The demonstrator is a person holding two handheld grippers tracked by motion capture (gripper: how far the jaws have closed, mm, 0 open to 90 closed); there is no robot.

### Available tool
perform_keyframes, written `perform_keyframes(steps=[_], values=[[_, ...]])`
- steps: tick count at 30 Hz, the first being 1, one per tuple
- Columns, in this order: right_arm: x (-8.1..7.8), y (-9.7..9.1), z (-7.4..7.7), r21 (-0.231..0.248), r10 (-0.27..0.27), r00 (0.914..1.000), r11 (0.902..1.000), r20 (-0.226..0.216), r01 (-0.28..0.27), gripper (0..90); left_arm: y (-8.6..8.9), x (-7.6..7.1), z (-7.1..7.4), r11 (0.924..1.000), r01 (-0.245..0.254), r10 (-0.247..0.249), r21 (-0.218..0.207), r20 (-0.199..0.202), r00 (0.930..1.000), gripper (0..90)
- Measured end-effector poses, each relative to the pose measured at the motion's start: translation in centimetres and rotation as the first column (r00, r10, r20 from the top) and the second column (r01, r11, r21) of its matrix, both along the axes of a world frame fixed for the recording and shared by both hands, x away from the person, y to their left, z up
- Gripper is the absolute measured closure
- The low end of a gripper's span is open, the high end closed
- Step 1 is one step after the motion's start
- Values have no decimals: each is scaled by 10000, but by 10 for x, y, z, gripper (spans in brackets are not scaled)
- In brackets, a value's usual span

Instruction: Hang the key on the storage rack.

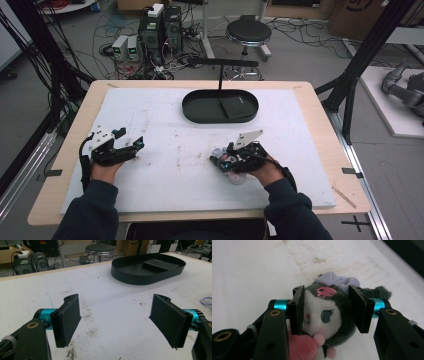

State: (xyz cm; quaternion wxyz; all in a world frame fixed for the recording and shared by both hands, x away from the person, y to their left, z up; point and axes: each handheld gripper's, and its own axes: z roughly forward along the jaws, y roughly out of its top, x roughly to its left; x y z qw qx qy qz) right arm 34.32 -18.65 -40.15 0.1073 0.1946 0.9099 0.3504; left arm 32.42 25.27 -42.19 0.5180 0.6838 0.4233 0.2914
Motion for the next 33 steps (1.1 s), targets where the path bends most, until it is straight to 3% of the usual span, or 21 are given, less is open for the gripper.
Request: perform_keyframes(steps=[6, 10, 12, 14, 15, 16, 18, 20, 24, 26, 29, 31, 33], values=[[11, -31, 8, 10, 304, 9980, 9995, 553, -305, 504, 0, 0, 0, 10000, 14, -14, 7, 5, 10000, 239], [17, -47, 2, -477, 506, 9963, 9977, 695, -473, 484, 0, 0, 0, 10000, 0, 0, -8, 21, 10000, 238], [20, -52, -2, -794, 209, 9964, 9967, 821, -144, 424, 1, 0, 0, 10000, 5, -5, -10, 18, 10000, 238], [21, -56, -3, -515, -807, 9943, 9951, 691, 843, 301, 1, 0, 0, 10000, -5, 5, -14, 17, 10000, 238], [21, -57, -2, -335, -1455, 9862, 9883, 795, 1486, 225, 1, 0, 1, 10000, 0, 0, -15, 12, 10000, 238], [21, -58, -1, -141, -1966, 9763, 9800, 902, 1986, 205, 1, 0, 1, 10000, 2, -2, -17, 12, 10000, 239], [18, -59, 2, 200, -2756, 9569, 9612, 911, 2750, 205, 1, 0, 1, 10000, -1, 2, -18, 14, 10000, 238], [14, -57, 3, 144, -3261, 9401, 9451, 989, 3263, 205, 1, 0, 1, 10000, -2, 2, -17, 12, 10000, 239], [5, -40, -1, -212, -3284, 9382, 9429, 1093, 3325, 205, 0, 0, 1, 10000, 8, -8, -43, 23, 10000, 239], [4, -31, -5, -710, -3322, 9367, 9374, 1111, 3409, 205, 0, 0, 1, 10000, 13, -13, -36, 20, 10000, 238], [5, -22, -14, -1785, -3307, 9343, 9193, 1329, 3508, 204, 0, 0, 1, 10000, 17, -17, -24, 27, 10000, 239], [6, -23, -18, -2371, -3576, 9252, 8948, 1270, 3783, 202, 1, 0, 1, 10000, 15, -15, 8, 11, 10000, 239], [7, -29, -19, -2470, -3823, 9168, 8829, 1154, 3992, 203, 1, 0, 0, 10000, 9, -9, -23, -1, 10000, 239]])
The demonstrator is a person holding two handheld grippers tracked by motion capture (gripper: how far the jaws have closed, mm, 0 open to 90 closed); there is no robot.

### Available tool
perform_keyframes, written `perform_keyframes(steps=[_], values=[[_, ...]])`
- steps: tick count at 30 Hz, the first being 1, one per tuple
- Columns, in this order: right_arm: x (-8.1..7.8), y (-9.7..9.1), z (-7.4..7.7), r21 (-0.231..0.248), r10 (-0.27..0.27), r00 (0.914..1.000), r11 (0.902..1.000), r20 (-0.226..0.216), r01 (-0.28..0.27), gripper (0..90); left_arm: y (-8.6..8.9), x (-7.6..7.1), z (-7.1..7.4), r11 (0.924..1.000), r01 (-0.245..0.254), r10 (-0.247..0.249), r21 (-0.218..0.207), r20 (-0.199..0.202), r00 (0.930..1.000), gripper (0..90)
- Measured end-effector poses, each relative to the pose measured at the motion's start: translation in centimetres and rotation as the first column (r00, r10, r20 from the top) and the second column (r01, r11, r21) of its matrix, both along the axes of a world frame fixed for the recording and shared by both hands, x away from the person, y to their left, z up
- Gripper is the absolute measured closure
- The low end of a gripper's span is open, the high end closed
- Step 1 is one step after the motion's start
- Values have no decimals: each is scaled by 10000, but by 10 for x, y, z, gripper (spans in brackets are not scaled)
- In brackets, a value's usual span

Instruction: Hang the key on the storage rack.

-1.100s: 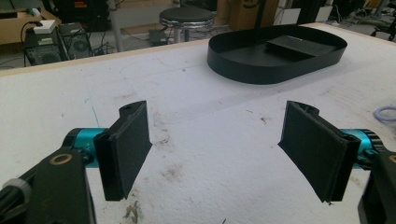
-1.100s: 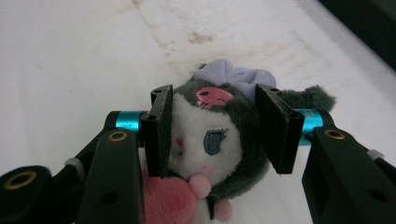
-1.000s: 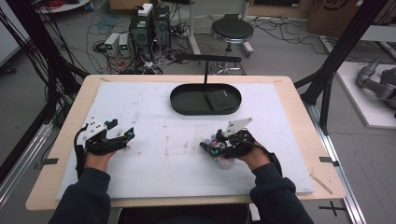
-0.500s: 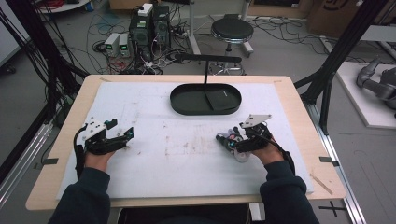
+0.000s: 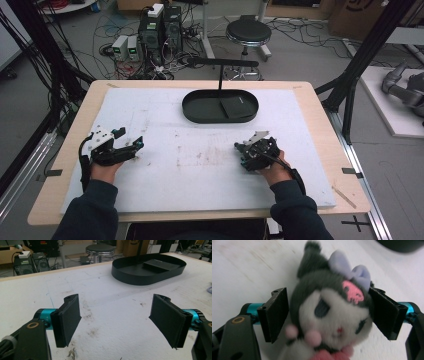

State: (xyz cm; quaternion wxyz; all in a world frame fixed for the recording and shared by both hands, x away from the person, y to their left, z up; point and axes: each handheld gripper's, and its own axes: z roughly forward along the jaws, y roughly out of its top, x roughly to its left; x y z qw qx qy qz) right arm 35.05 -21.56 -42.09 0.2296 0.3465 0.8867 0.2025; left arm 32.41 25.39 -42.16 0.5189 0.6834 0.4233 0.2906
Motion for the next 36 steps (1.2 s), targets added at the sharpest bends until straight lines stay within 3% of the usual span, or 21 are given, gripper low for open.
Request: perform_keyframes(steps=[5, 10, 15, 19, 22, 25, 28, 31, 32, 36], values=[[1, -17, 0, 588, -328, 9972, 9976, -669, 367, 205, 0, 0, 0, 10000, -17, 17, 17, -3, 10000, 239], [2, -25, 3, 1304, -412, 9953, 9901, -881, 525, 207, -1, 0, 0, 10000, -5, 5, -15, 13, 10000, 240], [6, -34, -1, 2734, -257, 9862, 9593, -1635, 703, 207, -2, 0, 0, 10000, 38, -38, 37, 8, 10000, 240], [8, -35, -5, 2785, -241, 9860, 9579, -1652, 701, 218, -1, 1, 0, 10000, 37, -37, 43, 3, 10000, 240], [9, -32, -8, 2610, -62, 9861, 9641, -1658, 500, 258, -1, 1, 0, 10000, 64, -64, 49, -2, 10000, 240], [8, -30, -7, 2365, 277, 9886, 9716, -1477, 81, 299, -1, 1, 0, 10000, 59, -59, 21, 5, 10000, 240], [8, -33, -3, 2500, 420, 9915, 9682, -1229, -100, 320, -1, 1, 0, 10000, 38, -38, 28, 0, 10000, 240], [8, -36, 5, 2815, 527, 9963, 9590, -679, -316, 322, 0, 1, 0, 10000, 27, -27, 55, 2, 10000, 240], [8, -38, 9, 3037, 576, 9976, 9518, -395, -430, 322, 0, 1, 0, 10000, 10, -10, 47, -3, 10000, 240], [9, -40, 26, 3323, 645, 9971, 9403, 396, -740, 322, 0, 1, 0, 10000, 2, -2, 23, 11, 10000, 240]])
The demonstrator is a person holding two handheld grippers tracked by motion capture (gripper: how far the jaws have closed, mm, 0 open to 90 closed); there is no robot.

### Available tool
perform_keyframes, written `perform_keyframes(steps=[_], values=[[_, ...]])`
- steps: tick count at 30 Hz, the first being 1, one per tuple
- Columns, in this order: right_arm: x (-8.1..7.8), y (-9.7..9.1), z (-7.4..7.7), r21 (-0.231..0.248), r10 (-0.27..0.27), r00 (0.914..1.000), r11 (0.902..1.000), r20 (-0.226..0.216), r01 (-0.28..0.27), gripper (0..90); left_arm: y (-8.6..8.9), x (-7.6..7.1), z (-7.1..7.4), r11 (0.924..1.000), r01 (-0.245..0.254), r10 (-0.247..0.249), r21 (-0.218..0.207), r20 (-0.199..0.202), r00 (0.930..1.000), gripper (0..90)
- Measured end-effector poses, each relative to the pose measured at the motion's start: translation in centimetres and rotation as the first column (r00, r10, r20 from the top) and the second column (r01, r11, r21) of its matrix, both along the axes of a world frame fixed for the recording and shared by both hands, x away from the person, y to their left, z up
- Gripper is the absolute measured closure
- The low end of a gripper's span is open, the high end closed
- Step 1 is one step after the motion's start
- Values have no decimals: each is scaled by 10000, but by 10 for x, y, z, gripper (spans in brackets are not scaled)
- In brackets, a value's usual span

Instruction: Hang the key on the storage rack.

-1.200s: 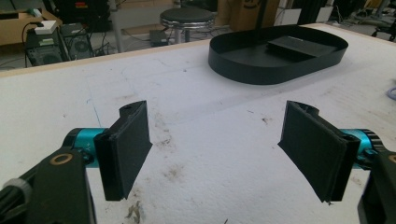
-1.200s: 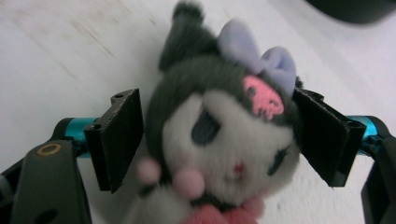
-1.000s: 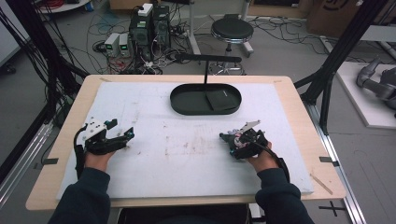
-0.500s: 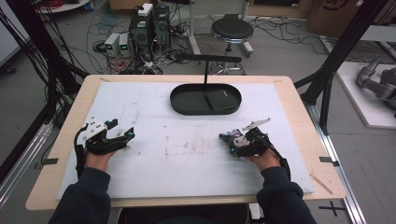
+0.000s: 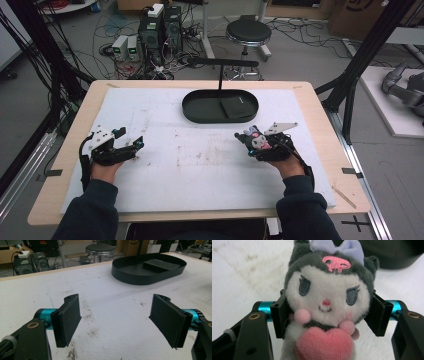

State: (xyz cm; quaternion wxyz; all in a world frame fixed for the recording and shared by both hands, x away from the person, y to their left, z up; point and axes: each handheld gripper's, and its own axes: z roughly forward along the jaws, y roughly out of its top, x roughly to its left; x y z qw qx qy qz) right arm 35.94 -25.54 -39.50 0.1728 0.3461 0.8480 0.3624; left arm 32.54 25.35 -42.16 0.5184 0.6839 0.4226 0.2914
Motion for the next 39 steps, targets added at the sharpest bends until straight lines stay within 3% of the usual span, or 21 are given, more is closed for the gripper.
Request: perform_keyframes(steps=[3, 11, 20, 28, 33, 39], values=[[3, 1, 12, 169, 38, 9990, 9998, 440, -46, 322, 0, 0, 0, 10000, 24, -24, -13, 18, 10000, 240], [25, 1, 50, 287, -80, 9947, 9996, 1022, 51, 322, 0, 0, 0, 9999, 104, -104, -134, -52, 9999, 251], [76, -3, 94, 140, -913, 9834, 9958, 1571, 902, 322, 1, 0, 1, 9998, 140, -139, -170, 50, 9999, 251], [111, 2, 112, 316, -1481, 9704, 9890, 1907, 1447, 326, 3, 0, 1, 9996, 116, -112, -245, 155, 9998, 251], [128, 13, 116, 25, -1732, 9631, 9843, 2061, 1765, 336, 5, 0, 1, 9997, 64, -60, -245, 168, 9998, 251], [148, 22, 119, -230, -2332, 9519, 9699, 1990, 2424, 339, 5, 0, 1, 9998, 72, -69, -197, 160, 9998, 251]])
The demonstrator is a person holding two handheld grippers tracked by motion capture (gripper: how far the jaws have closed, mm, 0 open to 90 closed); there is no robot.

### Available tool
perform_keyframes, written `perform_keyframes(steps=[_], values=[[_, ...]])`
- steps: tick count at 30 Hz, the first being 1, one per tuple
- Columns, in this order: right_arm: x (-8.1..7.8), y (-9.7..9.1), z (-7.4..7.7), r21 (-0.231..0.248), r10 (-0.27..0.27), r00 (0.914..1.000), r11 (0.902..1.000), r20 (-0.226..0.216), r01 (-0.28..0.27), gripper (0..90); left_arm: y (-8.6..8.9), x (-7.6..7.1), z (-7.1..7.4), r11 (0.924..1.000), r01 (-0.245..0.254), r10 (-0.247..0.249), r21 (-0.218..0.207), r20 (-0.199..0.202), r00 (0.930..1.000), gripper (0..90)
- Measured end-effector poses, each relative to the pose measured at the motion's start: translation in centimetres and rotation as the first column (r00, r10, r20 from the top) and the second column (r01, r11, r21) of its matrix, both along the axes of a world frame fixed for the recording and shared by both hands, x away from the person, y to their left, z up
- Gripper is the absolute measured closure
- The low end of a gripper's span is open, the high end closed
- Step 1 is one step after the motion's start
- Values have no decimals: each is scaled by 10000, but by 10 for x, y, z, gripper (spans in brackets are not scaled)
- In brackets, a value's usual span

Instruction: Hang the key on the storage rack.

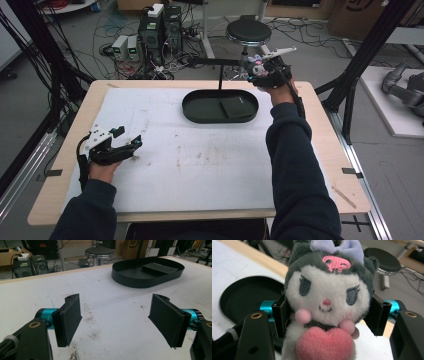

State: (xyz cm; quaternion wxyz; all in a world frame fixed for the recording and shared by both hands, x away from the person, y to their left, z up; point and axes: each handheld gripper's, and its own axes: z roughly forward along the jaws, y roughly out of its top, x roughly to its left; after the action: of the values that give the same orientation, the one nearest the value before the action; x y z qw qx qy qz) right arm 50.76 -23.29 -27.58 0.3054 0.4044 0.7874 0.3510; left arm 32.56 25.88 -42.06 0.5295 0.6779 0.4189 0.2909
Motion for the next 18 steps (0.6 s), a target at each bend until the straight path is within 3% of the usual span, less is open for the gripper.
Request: perform_keyframes(steps=[5, 10, 14, 18], values=[[12, 5, 1, -279, -580, 9983, 9979, -5, 580, 340, 3, 0, 0, 10000, -85, 85, 4, 5, 10000, 251], [12, 1, -4, -539, -1482, 9889, 9876, -110, 1474, 341, 7, -1, -1, 9998, -202, 202, -26, -30, 9998, 251], [8, -8, -10, -641, -1687, 9853, 9839, -271, 1667, 343, 6, -1, 0, 9998, -193, 193, -34, -24, 9998, 251], [7, -18, -26, -731, -1919, 9785, 9797, -750, 1865, 350, 4, -1, 0, 9999, -130, 130, 19, -46, 9999, 251]])
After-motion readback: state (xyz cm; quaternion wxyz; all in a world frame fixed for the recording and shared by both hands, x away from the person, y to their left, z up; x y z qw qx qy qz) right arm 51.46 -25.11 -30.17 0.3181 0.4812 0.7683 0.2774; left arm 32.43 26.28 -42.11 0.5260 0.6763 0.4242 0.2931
